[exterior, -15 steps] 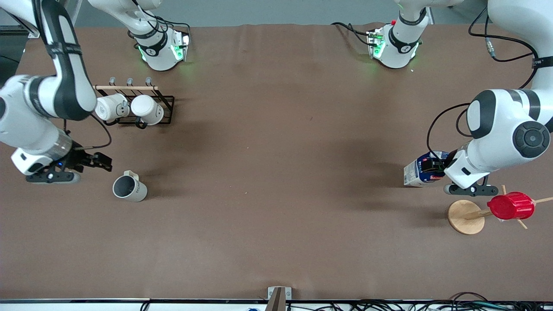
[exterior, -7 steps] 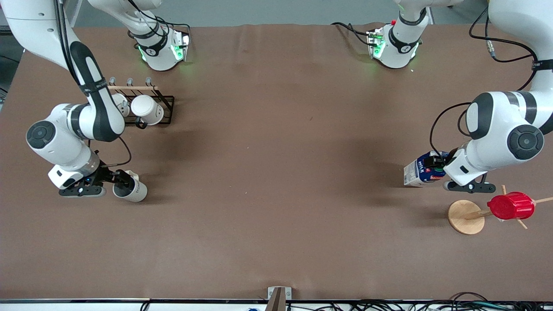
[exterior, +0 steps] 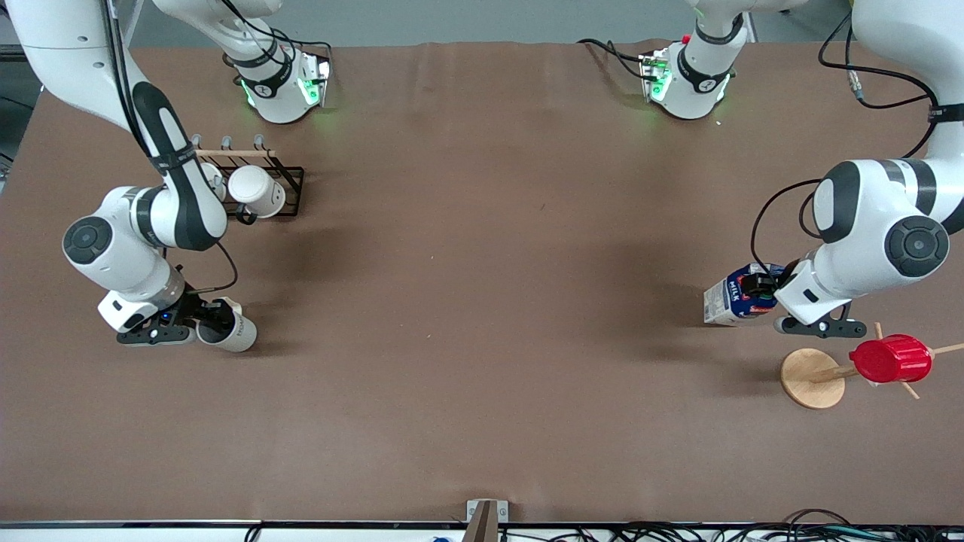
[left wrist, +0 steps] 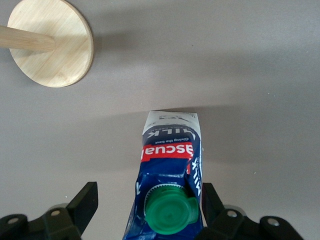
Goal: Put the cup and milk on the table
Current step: 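Lift the grey mug with the right gripper while the left gripper lifts the carton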
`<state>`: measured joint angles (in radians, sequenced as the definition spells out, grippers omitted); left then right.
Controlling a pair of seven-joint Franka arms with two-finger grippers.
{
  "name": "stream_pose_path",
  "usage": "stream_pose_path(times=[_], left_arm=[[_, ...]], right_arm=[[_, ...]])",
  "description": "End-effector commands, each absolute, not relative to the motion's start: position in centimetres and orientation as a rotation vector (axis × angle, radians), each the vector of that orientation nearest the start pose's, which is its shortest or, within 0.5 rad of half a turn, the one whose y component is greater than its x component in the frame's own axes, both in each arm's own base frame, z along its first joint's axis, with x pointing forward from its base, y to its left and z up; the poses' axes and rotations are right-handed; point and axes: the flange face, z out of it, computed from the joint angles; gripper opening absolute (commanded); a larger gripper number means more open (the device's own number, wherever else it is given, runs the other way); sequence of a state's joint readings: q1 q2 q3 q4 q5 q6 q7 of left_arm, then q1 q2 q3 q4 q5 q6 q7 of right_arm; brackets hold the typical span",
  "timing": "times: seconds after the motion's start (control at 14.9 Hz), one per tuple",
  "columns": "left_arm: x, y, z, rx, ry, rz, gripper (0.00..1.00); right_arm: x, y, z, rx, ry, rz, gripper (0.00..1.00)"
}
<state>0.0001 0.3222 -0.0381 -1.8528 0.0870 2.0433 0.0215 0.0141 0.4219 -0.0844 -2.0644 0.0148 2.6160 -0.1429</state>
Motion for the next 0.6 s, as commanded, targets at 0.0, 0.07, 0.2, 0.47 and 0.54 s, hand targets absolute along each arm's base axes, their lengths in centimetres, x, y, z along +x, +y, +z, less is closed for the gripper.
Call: stream_pose_path(times=[0.0, 0.07, 0.2, 0.47, 0.54], left_arm=[[61.2, -2.6, 33.9, -3.064, 0.157, 0.166, 0.91], [61.2, -2.7, 33.9, -3.065, 0.148, 0.165, 0.90], [61.1, -2.7, 33.8, -3.064, 0.146, 0.170, 0.89], [60.9, -2.5, 34.2, -3.066, 0.135, 0.165, 0.59], [60.9, -2.5, 34.3, -3.068, 0.135, 0.168, 0.43]], right_arm=[[59.9, -4.0, 23.9, -3.166, -0.110, -0.217, 0.03], [59.9, -4.4, 24.0, -3.166, -0.084, -0.210, 0.00], [59.9, -4.6, 24.4, -3.166, -0.074, -0.212, 0.00], [60.0, -2.0, 28.9, -3.142, -0.018, -0.172, 0.00], [60.3, 0.6, 30.6, -3.123, 0.030, -0.146, 0.00]])
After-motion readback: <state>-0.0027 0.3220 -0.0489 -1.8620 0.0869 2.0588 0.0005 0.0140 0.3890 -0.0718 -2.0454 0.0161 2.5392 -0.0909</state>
